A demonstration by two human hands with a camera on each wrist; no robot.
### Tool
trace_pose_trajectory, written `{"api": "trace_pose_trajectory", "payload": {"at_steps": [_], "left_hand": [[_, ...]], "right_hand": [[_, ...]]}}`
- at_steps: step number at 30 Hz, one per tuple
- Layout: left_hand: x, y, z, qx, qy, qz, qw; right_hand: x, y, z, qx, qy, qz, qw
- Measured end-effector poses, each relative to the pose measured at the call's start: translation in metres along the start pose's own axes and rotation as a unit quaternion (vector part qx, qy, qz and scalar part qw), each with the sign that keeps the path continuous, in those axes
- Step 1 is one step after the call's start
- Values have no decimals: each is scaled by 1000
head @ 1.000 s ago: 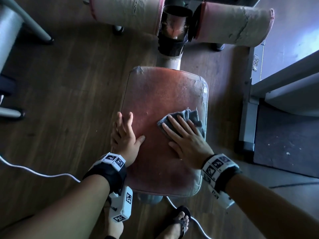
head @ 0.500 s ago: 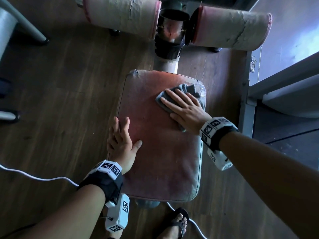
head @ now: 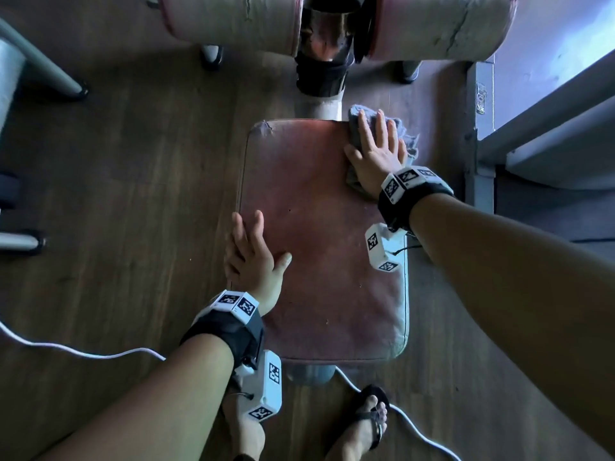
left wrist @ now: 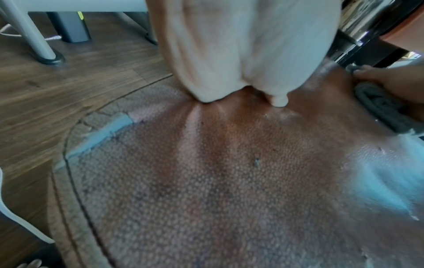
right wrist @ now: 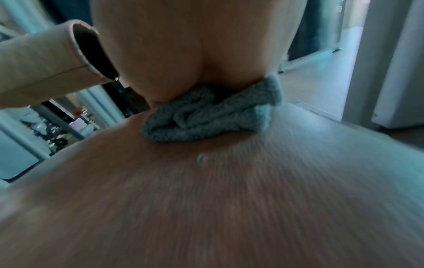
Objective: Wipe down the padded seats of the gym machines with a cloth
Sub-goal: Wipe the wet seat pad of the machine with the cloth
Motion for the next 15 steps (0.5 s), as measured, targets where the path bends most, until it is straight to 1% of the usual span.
{"api": "trace_pose_trajectory", "payload": {"at_steps": [1,3,10,15], "left_hand": [[1,0,-1,3,-6,2,1000],[1,0,-1,4,-21,0,1000],[3,-1,-4,5,-15,16,1000],[4,0,-3,-34,10,15,999]], "right_hand": [[3,7,2,2,0,13,1000],[8,26,8,7,13,16,1000],[8,106,38,26,48,-27,998],[2,163,65,16,45,-54,997]]}}
Point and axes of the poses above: each hand's wrist, its own y-axis away from the middle knuckle, its own z-axis out of the palm, x = y × z, the point moved 10 cm from there along -y, towards the middle knuckle, and after that the axes turned 5 degrees about z, right-handed, at the moved point
